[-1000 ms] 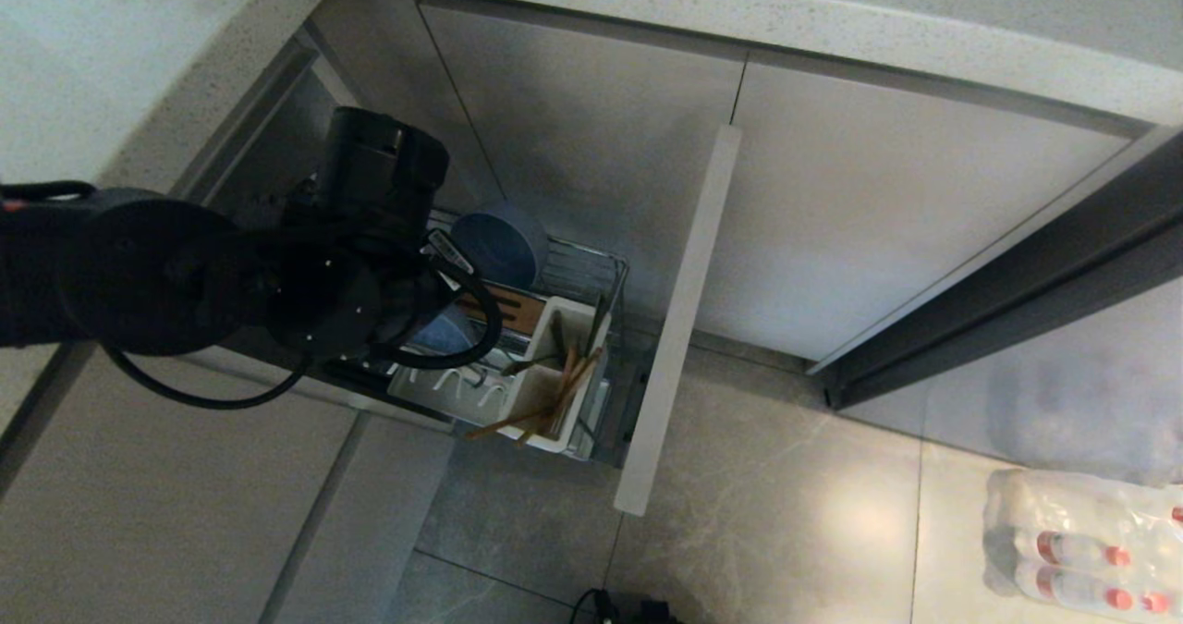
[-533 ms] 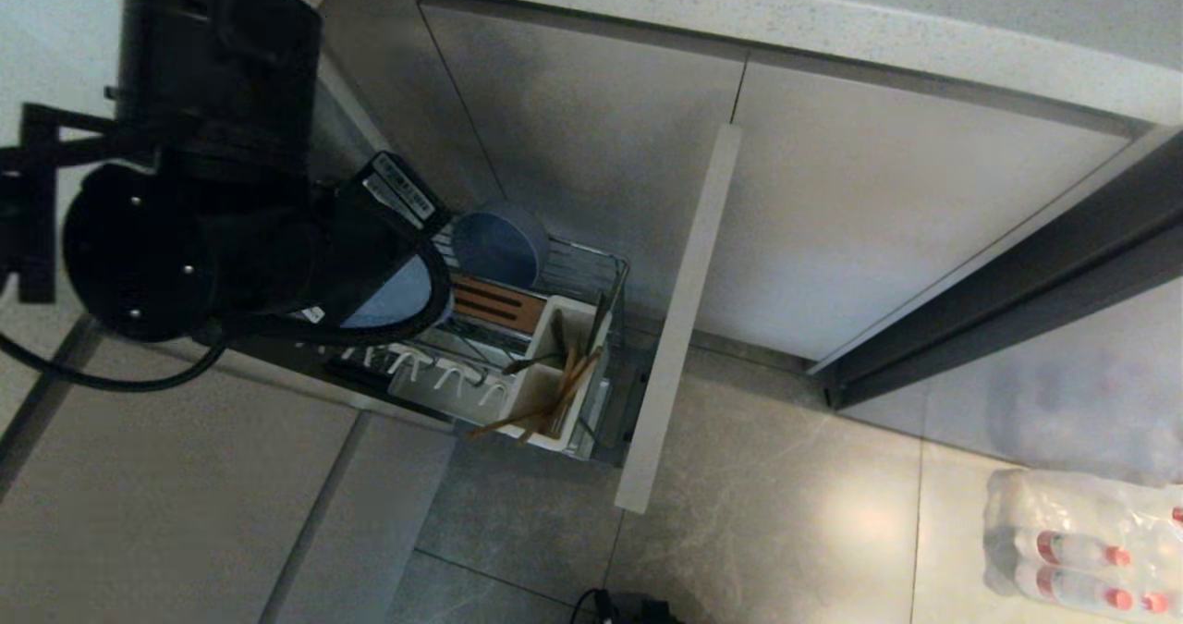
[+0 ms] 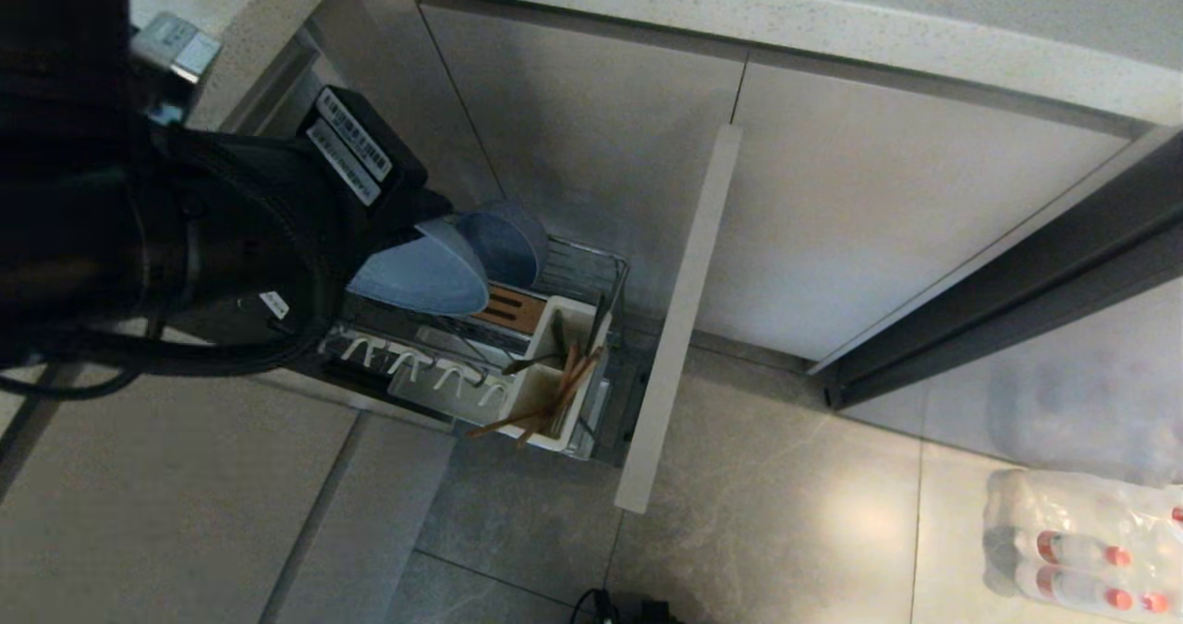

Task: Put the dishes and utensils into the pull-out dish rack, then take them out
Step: Take the plate out of the cupboard

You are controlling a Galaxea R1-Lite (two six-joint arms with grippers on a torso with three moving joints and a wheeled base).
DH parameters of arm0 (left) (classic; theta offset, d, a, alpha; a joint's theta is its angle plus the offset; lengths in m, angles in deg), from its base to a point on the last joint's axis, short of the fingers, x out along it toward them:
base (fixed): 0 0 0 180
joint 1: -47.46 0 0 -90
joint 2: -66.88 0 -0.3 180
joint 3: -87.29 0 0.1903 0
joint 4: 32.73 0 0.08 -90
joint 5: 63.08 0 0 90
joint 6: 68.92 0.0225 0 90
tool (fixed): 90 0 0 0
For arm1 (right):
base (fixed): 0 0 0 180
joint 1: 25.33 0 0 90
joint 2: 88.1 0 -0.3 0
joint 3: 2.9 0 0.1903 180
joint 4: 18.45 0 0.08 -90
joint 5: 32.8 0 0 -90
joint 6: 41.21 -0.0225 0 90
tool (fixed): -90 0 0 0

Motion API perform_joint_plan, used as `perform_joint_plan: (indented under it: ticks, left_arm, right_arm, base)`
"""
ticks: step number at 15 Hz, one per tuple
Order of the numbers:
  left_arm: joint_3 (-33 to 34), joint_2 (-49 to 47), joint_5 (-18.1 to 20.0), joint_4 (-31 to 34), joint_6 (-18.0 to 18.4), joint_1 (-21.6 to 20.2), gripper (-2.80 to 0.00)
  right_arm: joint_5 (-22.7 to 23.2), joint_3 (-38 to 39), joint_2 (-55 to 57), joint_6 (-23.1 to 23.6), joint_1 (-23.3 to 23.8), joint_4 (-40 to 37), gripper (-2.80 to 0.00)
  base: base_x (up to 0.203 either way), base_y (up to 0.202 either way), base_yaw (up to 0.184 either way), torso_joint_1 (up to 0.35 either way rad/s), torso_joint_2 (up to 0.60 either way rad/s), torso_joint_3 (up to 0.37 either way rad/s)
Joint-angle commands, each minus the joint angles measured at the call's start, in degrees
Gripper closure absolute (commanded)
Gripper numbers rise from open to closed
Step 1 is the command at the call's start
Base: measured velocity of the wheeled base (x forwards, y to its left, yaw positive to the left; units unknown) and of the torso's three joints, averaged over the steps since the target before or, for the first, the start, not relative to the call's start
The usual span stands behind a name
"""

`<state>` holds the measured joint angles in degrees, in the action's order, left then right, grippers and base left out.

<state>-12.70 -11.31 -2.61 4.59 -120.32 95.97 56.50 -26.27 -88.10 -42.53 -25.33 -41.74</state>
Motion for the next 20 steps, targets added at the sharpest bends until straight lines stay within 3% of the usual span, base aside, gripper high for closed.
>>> perform_joint_plan:
  ticks: [1,3,5,10,14,20]
  left_arm:
    - [0.2,2.5,0.8,0.6,-0.1,1.5,0.00]
    - [0.0,4.3,1.4,1.5,1.6,2.2,0.00]
    - [-0.4,8.0,1.3,1.3,5.9,2.3,0.00]
    - [-0.6,17.6,-1.3,-2.2,22.5,2.0,0.00]
    - [-1.4,21.8,2.5,-5.4,33.0,1.9,0.00]
    - [-1.6,22.6,2.6,-6.0,41.5,1.0,0.00]
  right_arm:
    - [0.0,0.0,0.1,0.0,0.0,0.0,0.00]
    - [0.0,0.0,0.1,0.0,0.0,0.0,0.00]
    - [0.0,0.0,0.1,0.0,0.0,0.0,0.00]
    - [0.0,0.0,0.0,0.0,0.0,0.0,0.00]
    - [0.0,0.0,0.1,0.0,0.0,0.0,0.00]
    - [0.0,0.0,0.1,0.0,0.0,0.0,0.00]
  base:
    - [0.000,0.000,0.000,0.000,0.00,0.000]
    - [0.000,0.000,0.000,0.000,0.00,0.000]
    - [0.000,0.000,0.000,0.000,0.00,0.000]
    - [0.000,0.000,0.000,0.000,0.00,0.000]
    - [0.000,0.000,0.000,0.000,0.00,0.000]
    - [0.000,0.000,0.000,0.000,0.00,0.000]
